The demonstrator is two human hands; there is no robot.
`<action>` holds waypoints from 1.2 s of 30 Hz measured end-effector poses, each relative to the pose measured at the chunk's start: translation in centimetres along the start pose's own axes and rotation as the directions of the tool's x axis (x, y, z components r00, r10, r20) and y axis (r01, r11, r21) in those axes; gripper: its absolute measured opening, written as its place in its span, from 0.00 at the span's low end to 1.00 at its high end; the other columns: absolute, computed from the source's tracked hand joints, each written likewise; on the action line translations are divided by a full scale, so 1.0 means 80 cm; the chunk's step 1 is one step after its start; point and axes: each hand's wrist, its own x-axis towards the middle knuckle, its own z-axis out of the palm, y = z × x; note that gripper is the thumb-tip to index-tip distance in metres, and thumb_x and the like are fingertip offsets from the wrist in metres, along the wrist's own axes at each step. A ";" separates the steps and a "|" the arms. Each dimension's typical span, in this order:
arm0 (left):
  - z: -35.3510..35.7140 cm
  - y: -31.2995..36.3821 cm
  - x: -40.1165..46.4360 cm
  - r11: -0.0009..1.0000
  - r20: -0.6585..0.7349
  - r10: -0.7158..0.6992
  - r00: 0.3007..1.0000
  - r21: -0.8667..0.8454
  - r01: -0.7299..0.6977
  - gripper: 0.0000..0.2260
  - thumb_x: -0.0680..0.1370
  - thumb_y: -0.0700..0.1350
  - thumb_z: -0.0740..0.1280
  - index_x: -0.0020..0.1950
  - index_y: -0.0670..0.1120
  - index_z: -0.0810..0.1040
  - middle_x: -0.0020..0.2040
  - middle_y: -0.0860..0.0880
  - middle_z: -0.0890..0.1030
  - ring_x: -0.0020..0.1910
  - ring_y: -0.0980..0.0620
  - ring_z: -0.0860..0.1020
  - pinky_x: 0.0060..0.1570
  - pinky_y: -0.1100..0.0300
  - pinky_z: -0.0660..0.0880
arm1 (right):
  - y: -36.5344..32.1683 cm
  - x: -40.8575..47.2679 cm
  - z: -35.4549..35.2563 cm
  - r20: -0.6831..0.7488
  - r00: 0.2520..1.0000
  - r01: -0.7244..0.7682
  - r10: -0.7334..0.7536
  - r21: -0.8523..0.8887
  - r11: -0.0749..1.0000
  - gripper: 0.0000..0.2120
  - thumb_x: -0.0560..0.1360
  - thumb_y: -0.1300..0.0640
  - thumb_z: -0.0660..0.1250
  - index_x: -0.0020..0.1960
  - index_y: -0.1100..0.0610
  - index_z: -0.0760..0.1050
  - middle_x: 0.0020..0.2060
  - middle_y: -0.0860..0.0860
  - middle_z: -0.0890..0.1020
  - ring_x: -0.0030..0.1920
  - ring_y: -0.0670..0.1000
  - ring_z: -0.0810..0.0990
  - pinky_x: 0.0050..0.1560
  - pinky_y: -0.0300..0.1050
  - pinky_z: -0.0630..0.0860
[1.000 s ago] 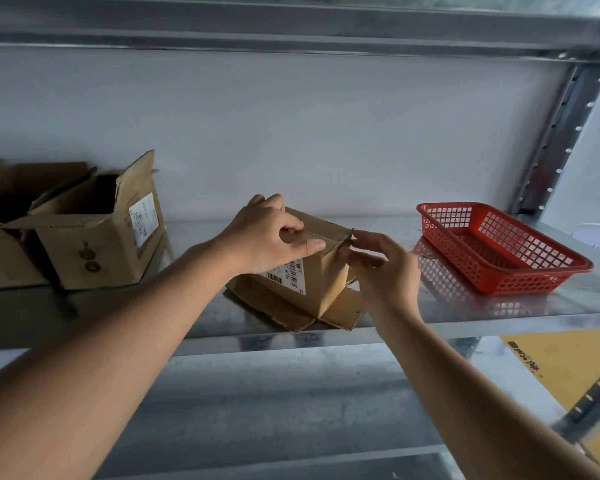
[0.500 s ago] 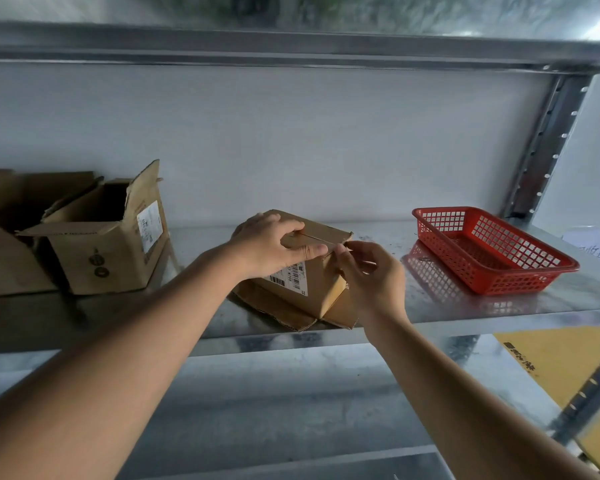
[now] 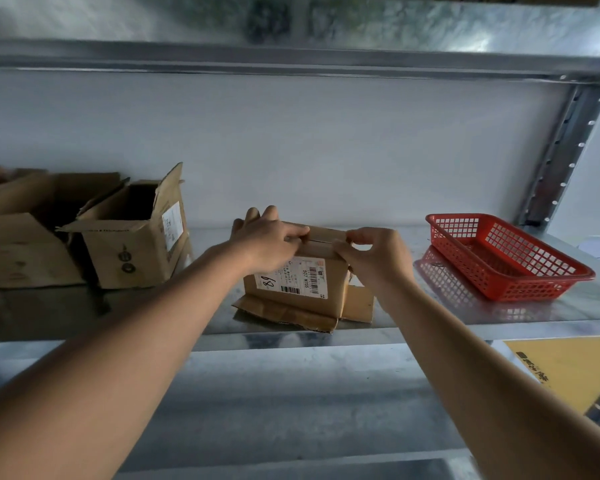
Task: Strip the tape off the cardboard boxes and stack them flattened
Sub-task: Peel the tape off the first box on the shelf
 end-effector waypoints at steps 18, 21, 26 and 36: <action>-0.005 -0.042 -0.003 0.979 0.064 0.051 0.997 -0.200 -0.037 0.16 0.86 0.57 0.59 0.68 0.50 0.74 0.56 0.51 0.79 0.52 0.53 0.78 0.48 0.54 0.73 | -0.030 0.061 -0.036 0.371 0.924 0.253 -0.096 -0.402 0.880 0.13 0.74 0.50 0.78 0.52 0.58 0.85 0.47 0.54 0.86 0.45 0.55 0.87 0.50 0.55 0.85; -0.005 -0.042 0.000 0.981 0.083 0.047 0.995 -0.194 -0.030 0.15 0.86 0.56 0.59 0.66 0.49 0.74 0.55 0.50 0.79 0.52 0.51 0.78 0.51 0.52 0.74 | -0.025 0.063 -0.045 0.408 0.910 0.229 -0.076 -0.339 0.913 0.12 0.74 0.51 0.78 0.53 0.58 0.84 0.49 0.53 0.86 0.46 0.52 0.87 0.47 0.48 0.86; -0.005 -0.044 0.002 0.976 0.089 0.056 0.994 -0.216 -0.036 0.15 0.86 0.55 0.58 0.66 0.49 0.74 0.56 0.51 0.78 0.50 0.52 0.78 0.46 0.54 0.73 | -0.017 0.053 -0.046 0.363 0.930 0.152 -0.057 -0.237 0.959 0.10 0.75 0.57 0.78 0.54 0.60 0.84 0.44 0.54 0.87 0.41 0.51 0.88 0.45 0.47 0.86; -0.005 -0.043 0.002 0.978 0.090 0.062 0.994 -0.204 -0.042 0.18 0.86 0.56 0.57 0.69 0.46 0.73 0.58 0.47 0.78 0.55 0.45 0.78 0.57 0.47 0.74 | 0.011 0.001 -0.012 -0.061 0.976 0.203 -0.210 -0.108 0.973 0.08 0.77 0.70 0.68 0.48 0.65 0.86 0.38 0.55 0.87 0.38 0.51 0.86 0.41 0.46 0.85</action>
